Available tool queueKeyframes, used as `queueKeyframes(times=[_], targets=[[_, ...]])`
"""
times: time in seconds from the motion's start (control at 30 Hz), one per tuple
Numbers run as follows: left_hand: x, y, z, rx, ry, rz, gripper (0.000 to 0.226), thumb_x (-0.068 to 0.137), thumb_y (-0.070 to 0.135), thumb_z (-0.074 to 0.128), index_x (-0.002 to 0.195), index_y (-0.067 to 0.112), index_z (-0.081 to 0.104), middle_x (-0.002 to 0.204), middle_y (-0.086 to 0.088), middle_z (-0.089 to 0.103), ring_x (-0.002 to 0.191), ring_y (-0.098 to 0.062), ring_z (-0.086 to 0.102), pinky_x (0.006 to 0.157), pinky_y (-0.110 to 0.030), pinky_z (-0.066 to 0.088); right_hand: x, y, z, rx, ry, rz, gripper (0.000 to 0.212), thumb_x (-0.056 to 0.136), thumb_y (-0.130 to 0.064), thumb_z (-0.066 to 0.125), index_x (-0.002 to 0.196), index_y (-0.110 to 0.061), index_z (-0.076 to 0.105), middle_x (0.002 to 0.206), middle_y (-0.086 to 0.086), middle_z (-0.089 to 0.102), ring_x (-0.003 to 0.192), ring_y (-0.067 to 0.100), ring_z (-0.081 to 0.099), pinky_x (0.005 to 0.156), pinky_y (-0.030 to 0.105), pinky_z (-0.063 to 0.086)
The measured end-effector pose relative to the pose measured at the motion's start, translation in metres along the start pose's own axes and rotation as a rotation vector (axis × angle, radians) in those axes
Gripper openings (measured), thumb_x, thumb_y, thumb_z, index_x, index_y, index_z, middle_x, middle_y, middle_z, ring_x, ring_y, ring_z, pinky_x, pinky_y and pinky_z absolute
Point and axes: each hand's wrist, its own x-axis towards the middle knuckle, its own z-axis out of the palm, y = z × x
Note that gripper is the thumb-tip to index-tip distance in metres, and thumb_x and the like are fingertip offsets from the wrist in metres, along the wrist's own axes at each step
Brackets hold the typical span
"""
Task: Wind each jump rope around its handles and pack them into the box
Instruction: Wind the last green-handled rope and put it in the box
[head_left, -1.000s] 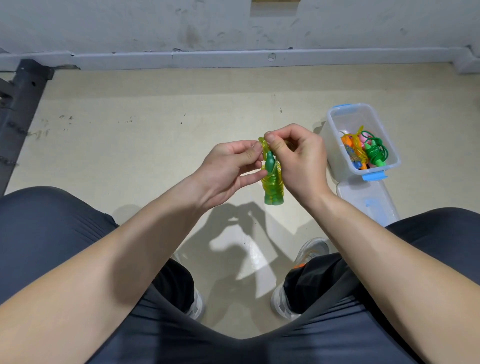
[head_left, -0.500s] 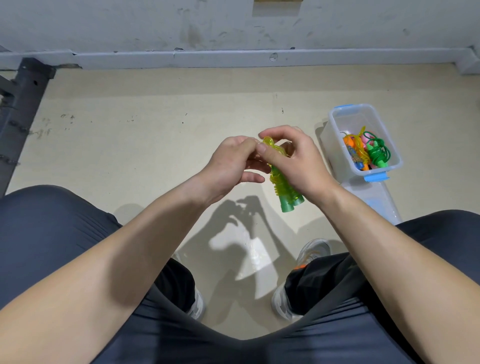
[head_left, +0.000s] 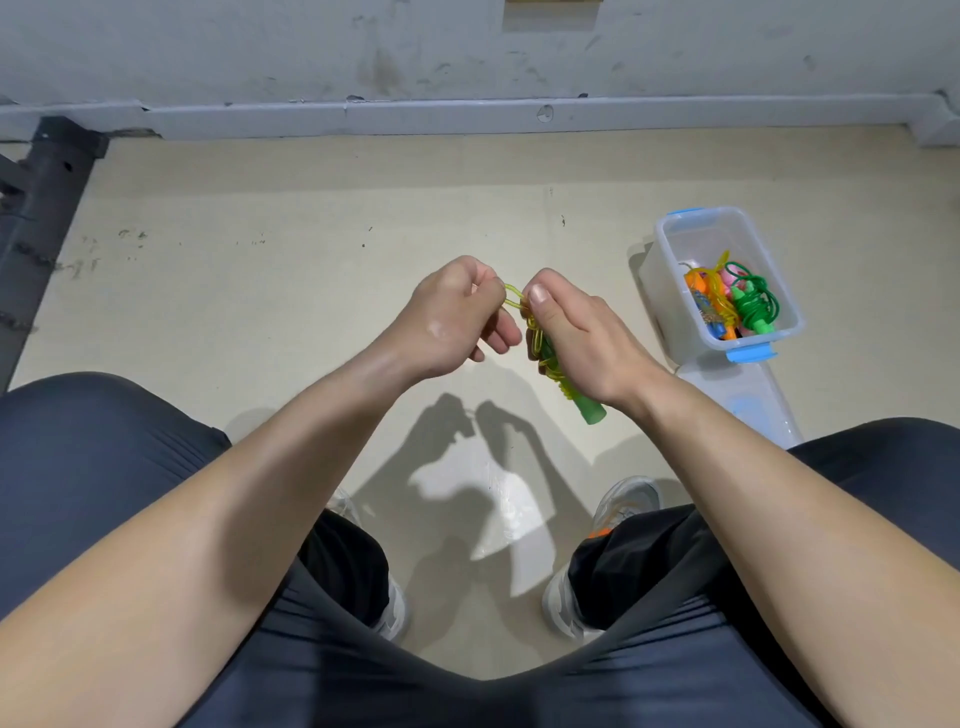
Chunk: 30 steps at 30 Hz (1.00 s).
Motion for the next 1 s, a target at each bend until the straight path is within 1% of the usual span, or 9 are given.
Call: queueKeyframes(times=[0.17,0.3,0.4,0.53,0.63,0.73,0.8,0.9,1.0], targets=[[0.007,-0.007,0.006,-0.079,0.18,-0.01,0.009,0.098,0.014,0.046,0.092,0.014,0.053,0.084,-0.005,0.075,0.075,-0.016,0.07,0.061,-0.03,0.055,0.005,0.003,0.001,-0.015,-0.045,0.105,0.027,0.104,-0.044,0.035,0.09,-0.025,0.048,0.078,0.001,0.069,0.067,0.02,0.068,0.072,0.047,0.058],[0.008,-0.012,0.016,-0.208,0.242,-0.045,0.006,0.094,0.006,0.054,0.093,0.011,0.057,0.079,-0.01,0.071,0.062,-0.015,0.068,0.063,-0.026,0.056,0.004,0.008,0.004,-0.074,-0.113,0.12,0.029,0.104,-0.05,0.035,0.094,-0.024,0.044,0.083,-0.001,0.071,0.065,0.02,0.069,0.067,0.039,0.056],[0.011,-0.013,0.014,-0.28,0.268,-0.122,0.021,0.088,0.005,0.064,0.1,0.018,0.055,0.08,-0.004,0.069,0.063,-0.012,0.064,0.06,-0.025,0.053,0.005,0.01,0.007,-0.1,-0.118,0.087,0.029,0.104,-0.054,0.033,0.095,-0.028,0.043,0.08,-0.002,0.069,0.067,0.023,0.064,0.063,0.04,0.054],[0.013,-0.014,0.008,-0.531,0.172,-0.289,0.018,0.085,0.01,0.069,0.093,0.021,0.058,0.078,0.003,0.07,0.066,-0.012,0.053,0.056,-0.023,0.042,0.009,0.012,0.007,-0.178,-0.104,0.093,0.03,0.104,-0.051,0.034,0.097,-0.028,0.053,0.078,-0.006,0.068,0.068,0.012,0.063,0.07,0.044,0.057],[0.014,-0.014,0.003,-0.736,0.018,-0.419,0.006,0.09,0.019,0.063,0.091,0.016,0.059,0.076,0.0,0.061,0.058,-0.012,0.042,0.049,-0.02,0.03,0.009,0.015,0.008,-0.24,-0.153,0.096,0.03,0.103,-0.056,0.032,0.091,-0.031,0.046,0.081,-0.003,0.067,0.072,0.022,0.064,0.067,0.046,0.056],[0.021,-0.016,-0.004,-0.139,-0.022,-0.321,0.014,0.089,0.022,0.068,0.093,0.009,0.071,0.07,0.003,0.058,0.061,-0.015,0.041,0.05,-0.023,0.035,0.008,0.018,0.007,-0.293,-0.182,0.082,0.029,0.104,-0.055,0.031,0.096,-0.03,0.044,0.086,0.003,0.064,0.076,0.028,0.061,0.058,0.04,0.05],[0.023,-0.018,-0.006,0.124,-0.043,-0.218,0.016,0.089,0.023,0.069,0.09,0.008,0.076,0.074,0.002,0.06,0.068,-0.017,0.045,0.055,-0.025,0.04,0.008,0.017,0.007,-0.313,-0.199,0.077,0.03,0.105,-0.053,0.032,0.1,-0.027,0.044,0.085,0.001,0.06,0.075,0.025,0.058,0.055,0.034,0.042],[0.024,-0.02,-0.01,0.291,-0.124,-0.162,0.027,0.096,0.032,0.063,0.086,0.01,0.074,0.083,-0.005,0.059,0.076,-0.021,0.046,0.064,-0.031,0.041,0.007,0.017,0.011,-0.368,-0.236,0.081,0.032,0.105,-0.053,0.031,0.104,-0.023,0.044,0.085,-0.002,0.056,0.079,0.023,0.058,0.059,0.036,0.042],[0.023,-0.018,-0.01,0.319,-0.203,-0.24,0.033,0.105,0.033,0.044,0.081,0.011,0.051,0.079,-0.006,0.043,0.077,-0.026,0.034,0.064,-0.034,0.032,0.007,0.02,0.012,-0.478,-0.227,0.037,0.031,0.106,-0.052,0.028,0.103,-0.024,0.041,0.086,-0.005,0.054,0.083,0.027,0.055,0.069,0.041,0.044]])
